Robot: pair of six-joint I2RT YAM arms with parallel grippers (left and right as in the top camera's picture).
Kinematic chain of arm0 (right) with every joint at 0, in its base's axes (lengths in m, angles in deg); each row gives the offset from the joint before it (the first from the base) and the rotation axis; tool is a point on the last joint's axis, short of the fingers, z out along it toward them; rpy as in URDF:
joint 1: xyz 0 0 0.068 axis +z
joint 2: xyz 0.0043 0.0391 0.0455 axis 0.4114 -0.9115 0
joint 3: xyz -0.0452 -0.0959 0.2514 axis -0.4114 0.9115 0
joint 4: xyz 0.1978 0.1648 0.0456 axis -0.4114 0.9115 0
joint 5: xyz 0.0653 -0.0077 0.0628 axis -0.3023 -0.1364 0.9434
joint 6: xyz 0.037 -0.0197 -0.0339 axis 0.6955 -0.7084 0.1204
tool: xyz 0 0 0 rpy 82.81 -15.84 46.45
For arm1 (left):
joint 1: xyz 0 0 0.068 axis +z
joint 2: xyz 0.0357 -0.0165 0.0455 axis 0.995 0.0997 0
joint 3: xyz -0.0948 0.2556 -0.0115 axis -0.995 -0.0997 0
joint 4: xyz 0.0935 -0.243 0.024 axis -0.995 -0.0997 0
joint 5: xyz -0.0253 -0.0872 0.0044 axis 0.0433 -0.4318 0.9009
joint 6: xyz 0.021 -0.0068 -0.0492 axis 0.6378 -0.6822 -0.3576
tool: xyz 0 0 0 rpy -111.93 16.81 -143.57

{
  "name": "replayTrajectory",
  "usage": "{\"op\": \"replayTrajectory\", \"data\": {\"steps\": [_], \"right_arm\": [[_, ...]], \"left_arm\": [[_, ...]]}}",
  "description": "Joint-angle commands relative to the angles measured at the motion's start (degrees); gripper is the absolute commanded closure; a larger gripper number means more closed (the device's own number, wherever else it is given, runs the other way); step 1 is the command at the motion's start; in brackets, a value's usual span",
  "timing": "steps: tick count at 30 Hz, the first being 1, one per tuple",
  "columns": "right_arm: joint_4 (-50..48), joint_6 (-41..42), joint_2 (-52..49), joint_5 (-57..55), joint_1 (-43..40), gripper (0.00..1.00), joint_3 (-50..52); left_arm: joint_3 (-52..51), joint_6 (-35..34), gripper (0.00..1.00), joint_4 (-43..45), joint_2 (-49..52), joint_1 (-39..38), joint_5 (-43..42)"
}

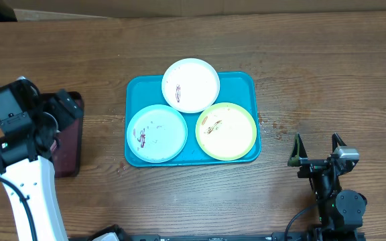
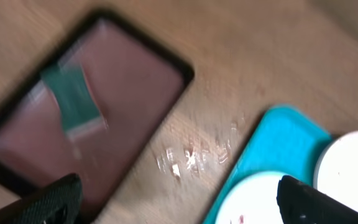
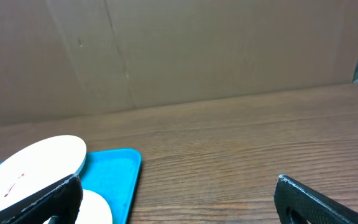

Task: Clean dirty plates on tray and stack at the side
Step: 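Move the left gripper over the maroon basin toward the green sponge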

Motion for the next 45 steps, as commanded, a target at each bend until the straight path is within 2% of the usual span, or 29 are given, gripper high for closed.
{"op": "replayTrajectory", "data": {"steps": [1, 4, 6, 10, 13, 18, 21, 27, 37, 42, 45], "right_arm": [[-0.3, -0.2, 0.4, -0.4, 0.3, 0.0, 0.6], [-0.3, -0.2, 0.4, -0.4, 0.3, 0.0, 0.6], [-0.3, -0.2, 0.4, -0.4, 0.3, 0.0, 0.6], [-0.3, -0.2, 0.4, -0.4, 0.3, 0.0, 0.6], [-0.3, -0.2, 0.4, -0.4, 0.3, 0.0, 0.6], [-0.3, -0.2, 0.4, -0.4, 0.3, 0.0, 0.6], [-0.3, -0.2, 0.4, -0.4, 0.3, 0.0, 0.6], [-0.3, -0.2, 0.4, -0.4, 0.3, 0.0, 0.6], [-0.3, -0.2, 0.4, -0.4, 0.3, 0.0, 0.6], [-0.3, -0.2, 0.4, -0.4, 0.3, 0.0, 0.6], [-0.3, -0.2, 0.4, -0.4, 0.3, 0.0, 0.6]], "left_arm": [[0.9, -5.9, 0.0, -2.3, 1.6, 0.1, -4.2], [0.9, -5.8, 0.0, -1.7, 2.7, 0.2, -2.0], [0.9, -6.0, 0.0, -0.5, 3.4, 0.6, 4.4], [0.9, -11.2, 0.0, 1.4, 5.0, 3.3, 11.3], [0.9, -15.7, 0.0, 2.4, 8.6, 6.5, 7.2], [1.3, -15.6, 0.0, 4.0, 17.8, 9.8, 0.9], [2.4, -13.0, 0.0, 4.0, 23.0, 11.9, -2.9], [4.7, -11.9, 0.0, 4.4, 28.8, 15.1, -2.9], [4.7, -11.3, 0.0, 14.3, 30.7, 16.8, -0.1], [5.1, -10.6, 0.0, 13.0, 32.3, 16.8, -2.5], [5.1, -9.3, 0.0, 14.1, 34.1, 16.7, -0.5]]}}
